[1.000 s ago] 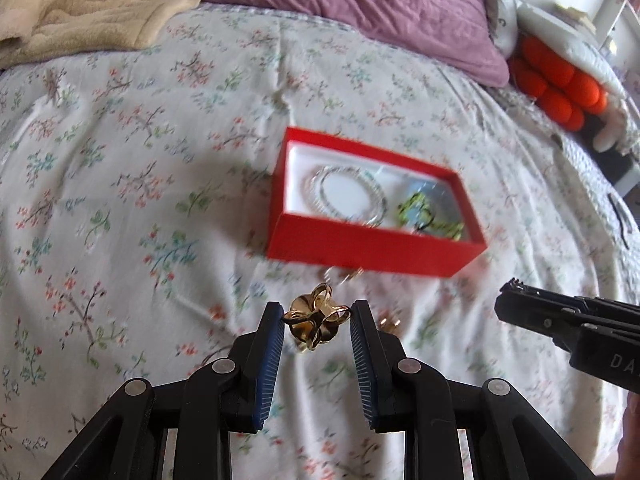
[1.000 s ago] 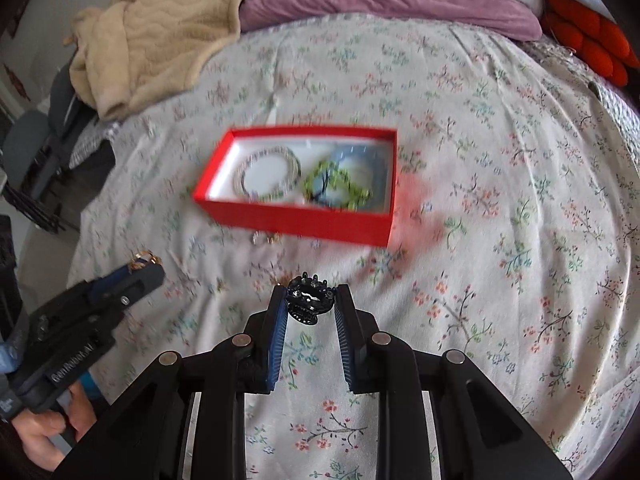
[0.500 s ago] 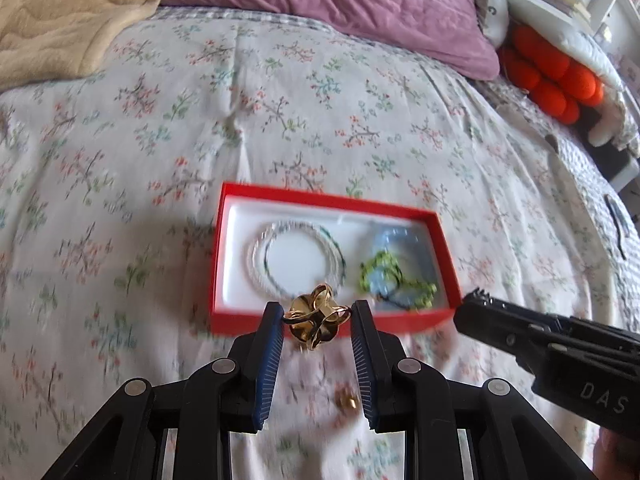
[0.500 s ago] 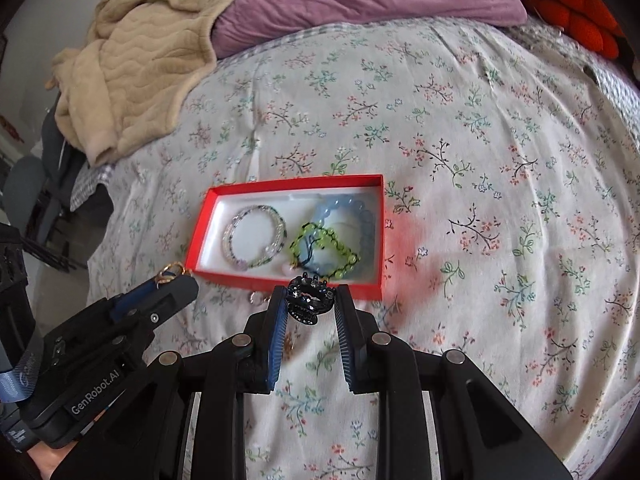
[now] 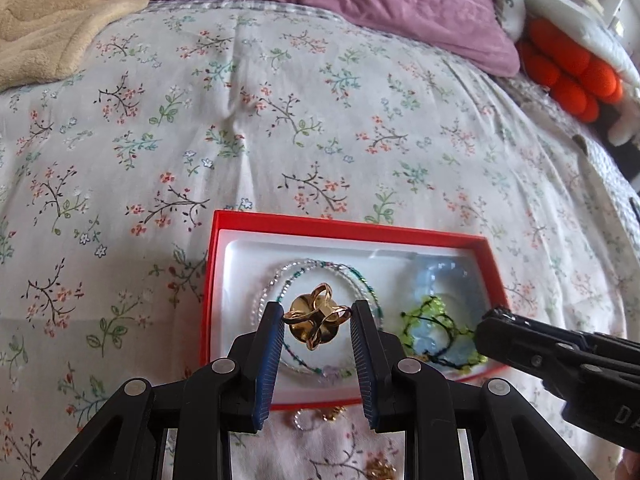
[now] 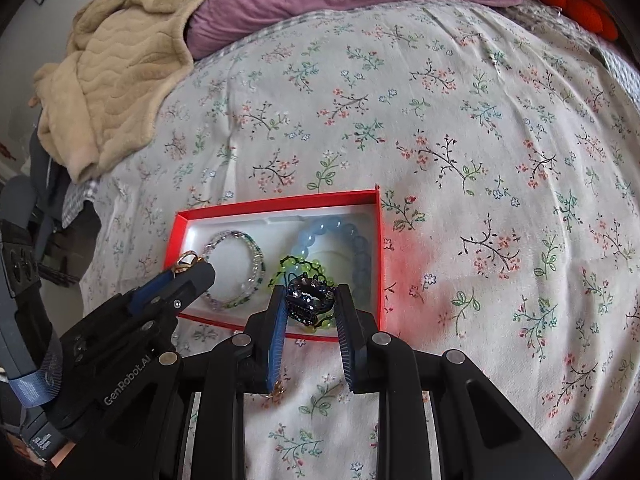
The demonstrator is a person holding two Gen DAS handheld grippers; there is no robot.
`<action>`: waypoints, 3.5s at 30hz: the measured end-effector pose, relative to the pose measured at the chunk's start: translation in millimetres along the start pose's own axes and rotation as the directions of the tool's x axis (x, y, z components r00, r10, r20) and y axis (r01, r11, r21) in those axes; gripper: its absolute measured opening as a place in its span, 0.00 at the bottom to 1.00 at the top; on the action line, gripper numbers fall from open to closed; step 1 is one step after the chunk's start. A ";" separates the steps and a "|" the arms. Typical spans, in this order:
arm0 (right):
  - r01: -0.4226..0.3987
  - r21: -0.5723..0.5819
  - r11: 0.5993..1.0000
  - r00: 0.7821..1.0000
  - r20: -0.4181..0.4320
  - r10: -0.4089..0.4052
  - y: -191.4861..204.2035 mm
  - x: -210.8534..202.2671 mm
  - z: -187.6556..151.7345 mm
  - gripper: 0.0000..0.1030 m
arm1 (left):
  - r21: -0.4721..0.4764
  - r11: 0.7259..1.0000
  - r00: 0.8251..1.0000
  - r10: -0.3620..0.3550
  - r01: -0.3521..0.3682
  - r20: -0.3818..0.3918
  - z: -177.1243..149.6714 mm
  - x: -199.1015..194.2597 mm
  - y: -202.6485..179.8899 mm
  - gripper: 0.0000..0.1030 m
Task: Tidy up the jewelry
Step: 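Open both tools to drop the earring and charm into the red box, then withdraw both tools toward the small gold earrings on the sheet, then grasp the small gold stud earring with the left tool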
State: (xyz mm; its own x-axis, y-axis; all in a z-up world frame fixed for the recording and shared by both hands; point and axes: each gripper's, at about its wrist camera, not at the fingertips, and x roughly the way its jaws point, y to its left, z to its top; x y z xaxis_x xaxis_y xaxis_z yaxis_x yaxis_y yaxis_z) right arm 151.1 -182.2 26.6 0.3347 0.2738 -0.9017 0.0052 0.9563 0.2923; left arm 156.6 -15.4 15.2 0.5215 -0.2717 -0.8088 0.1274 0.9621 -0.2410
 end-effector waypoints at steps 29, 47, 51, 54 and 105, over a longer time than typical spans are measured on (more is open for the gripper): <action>0.004 -0.041 0.999 0.999 0.050 -0.002 -8.0 -50.3 -23.5 0.57 | 0.051 0.997 0.998 0.064 -0.065 0.012 -28.1 -42.7 -1.2 0.78; 0.142 -0.148 0.979 0.989 -0.021 -0.147 -27.3 -60.8 -86.2 0.74 | 0.052 0.990 0.987 0.133 -0.129 -0.093 -75.7 -56.1 9.6 0.94; 0.162 -0.155 0.974 0.985 -0.036 -0.170 -30.9 -58.2 -96.0 0.74 | 0.054 0.990 0.984 0.136 -0.130 -0.117 -87.0 -55.4 16.2 0.95; 0.180 -0.165 0.970 0.981 -0.044 -0.190 -32.5 -55.6 -102.0 0.74 | 0.054 0.990 0.982 0.140 -0.134 -0.130 -95.9 -54.7 22.7 0.95; 0.238 -0.271 0.933 0.951 -0.132 -0.281 -17.7 -3.9 -129.4 0.75 | 0.358 0.933 1.000 0.030 -0.030 0.004 -121.8 -15.4 8.7 0.26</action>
State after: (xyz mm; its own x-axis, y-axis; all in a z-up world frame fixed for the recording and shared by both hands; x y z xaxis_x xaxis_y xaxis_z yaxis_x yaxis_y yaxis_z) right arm 27.8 -186.9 -16.3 0.1924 0.0055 -0.9813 -0.1707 0.9849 -0.0279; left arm 46.9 -5.6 -39.7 0.5284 -0.2422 -0.8137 0.4056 0.9140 -0.0086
